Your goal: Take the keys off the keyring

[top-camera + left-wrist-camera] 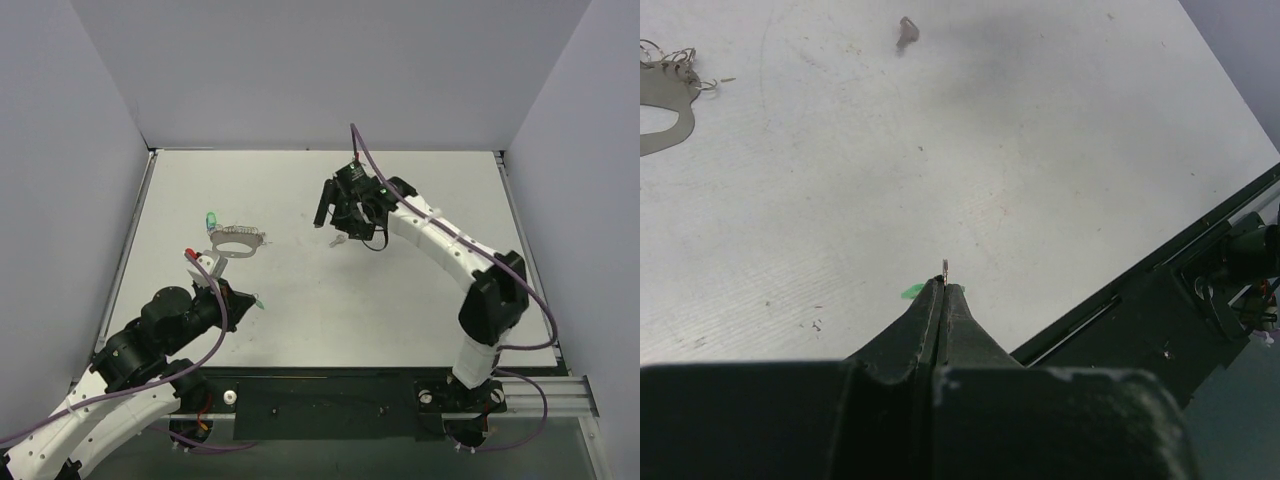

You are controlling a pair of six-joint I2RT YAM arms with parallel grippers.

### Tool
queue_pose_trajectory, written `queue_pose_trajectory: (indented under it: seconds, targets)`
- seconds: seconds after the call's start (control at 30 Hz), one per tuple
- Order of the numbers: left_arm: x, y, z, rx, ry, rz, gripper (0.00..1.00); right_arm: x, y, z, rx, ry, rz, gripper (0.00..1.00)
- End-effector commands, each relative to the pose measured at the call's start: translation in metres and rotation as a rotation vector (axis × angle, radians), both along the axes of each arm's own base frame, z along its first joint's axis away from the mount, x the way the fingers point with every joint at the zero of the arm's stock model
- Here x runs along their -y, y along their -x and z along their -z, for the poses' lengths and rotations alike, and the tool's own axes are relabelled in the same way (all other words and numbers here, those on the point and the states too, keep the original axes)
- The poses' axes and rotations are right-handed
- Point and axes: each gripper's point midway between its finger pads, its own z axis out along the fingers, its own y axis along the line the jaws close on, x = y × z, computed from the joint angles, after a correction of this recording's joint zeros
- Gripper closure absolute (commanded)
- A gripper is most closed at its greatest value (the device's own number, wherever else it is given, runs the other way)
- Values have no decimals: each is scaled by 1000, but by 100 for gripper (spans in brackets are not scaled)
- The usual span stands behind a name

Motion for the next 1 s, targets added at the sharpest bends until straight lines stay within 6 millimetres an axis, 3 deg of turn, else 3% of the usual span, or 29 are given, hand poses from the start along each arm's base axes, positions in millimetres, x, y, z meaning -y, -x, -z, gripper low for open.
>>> queue_pose_trajectory:
  seconds: [0.0, 0.07, 0.13, 0.17, 0.2, 0.27, 0.43, 0.6, 0.63, 0.8, 0.9, 0.97]
  targets:
    - [1, -6, -9, 37, 18, -16, 100, -3, 43, -77, 254, -46, -70, 17]
    - [1, -9, -8, 36, 13, -27, 100, 1, 65, -87, 308, -59, -80, 17]
    - [0, -14, -4, 22, -3, -49, 100, 12, 86, -69, 283, -68, -72, 17]
    - [-1, -17, -2, 16, -12, -65, 100, 19, 93, -78, 295, -107, -55, 17]
    - [-2, -22, 1, 2, -25, -97, 100, 26, 100, -62, 274, -87, -51, 17]
    - [-1, -32, 5, -5, -35, -136, 100, 42, 108, -67, 316, -131, 3, 17]
    - [18, -55, 11, -15, -31, -160, 100, 46, 108, -74, 405, -284, 48, 15]
    - [36, -89, 6, 1, -41, -189, 100, 52, 106, -66, 392, -333, 73, 15]
    - [37, -96, -3, 11, -32, -192, 100, 51, 106, -65, 388, -331, 66, 14]
    - [46, -133, -5, -19, -54, -221, 100, 45, 108, -65, 385, -349, 33, 14]
    - [49, -151, -19, 4, -49, -230, 100, 42, 108, -66, 390, -364, 23, 14]
    - [50, -163, -15, -7, -67, -247, 100, 40, 108, -66, 388, -370, 16, 15]
